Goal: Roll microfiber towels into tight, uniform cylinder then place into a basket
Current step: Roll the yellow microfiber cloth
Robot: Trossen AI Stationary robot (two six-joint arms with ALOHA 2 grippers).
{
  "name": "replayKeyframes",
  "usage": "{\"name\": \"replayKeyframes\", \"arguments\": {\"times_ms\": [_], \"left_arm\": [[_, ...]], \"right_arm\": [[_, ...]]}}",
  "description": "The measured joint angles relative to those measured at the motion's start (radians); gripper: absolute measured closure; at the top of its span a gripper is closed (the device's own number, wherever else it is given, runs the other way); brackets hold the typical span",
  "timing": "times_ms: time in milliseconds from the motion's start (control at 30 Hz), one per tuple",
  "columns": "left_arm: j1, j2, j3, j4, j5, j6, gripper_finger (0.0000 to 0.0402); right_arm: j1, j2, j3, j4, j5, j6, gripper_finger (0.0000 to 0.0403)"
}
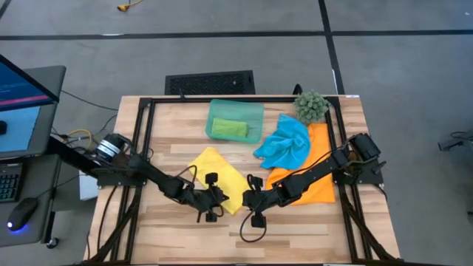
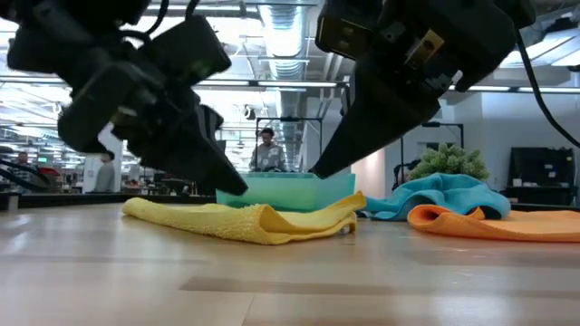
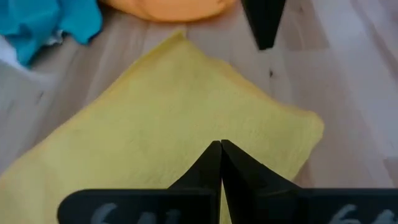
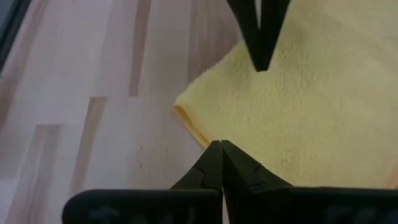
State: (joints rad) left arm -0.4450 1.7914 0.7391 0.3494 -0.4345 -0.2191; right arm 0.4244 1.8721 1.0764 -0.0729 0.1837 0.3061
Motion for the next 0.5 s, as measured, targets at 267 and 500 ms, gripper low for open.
{"name": "replayKeyframes", "arguments": {"times_ms": [267,500], "left_arm": [[0.004,0.098,0.002,0.068,0.029,-0.030,0.0401],[0.001,0.079,0.006,-0.015,0.130,-0.041,0.0401]], "right_arm": [[0.003,0.000,-0.001,-0.003,0.000,0.000,0.0377],[0.007,0.000,-0.001,-0.002,-0.001,0.000,0.0380]]}}
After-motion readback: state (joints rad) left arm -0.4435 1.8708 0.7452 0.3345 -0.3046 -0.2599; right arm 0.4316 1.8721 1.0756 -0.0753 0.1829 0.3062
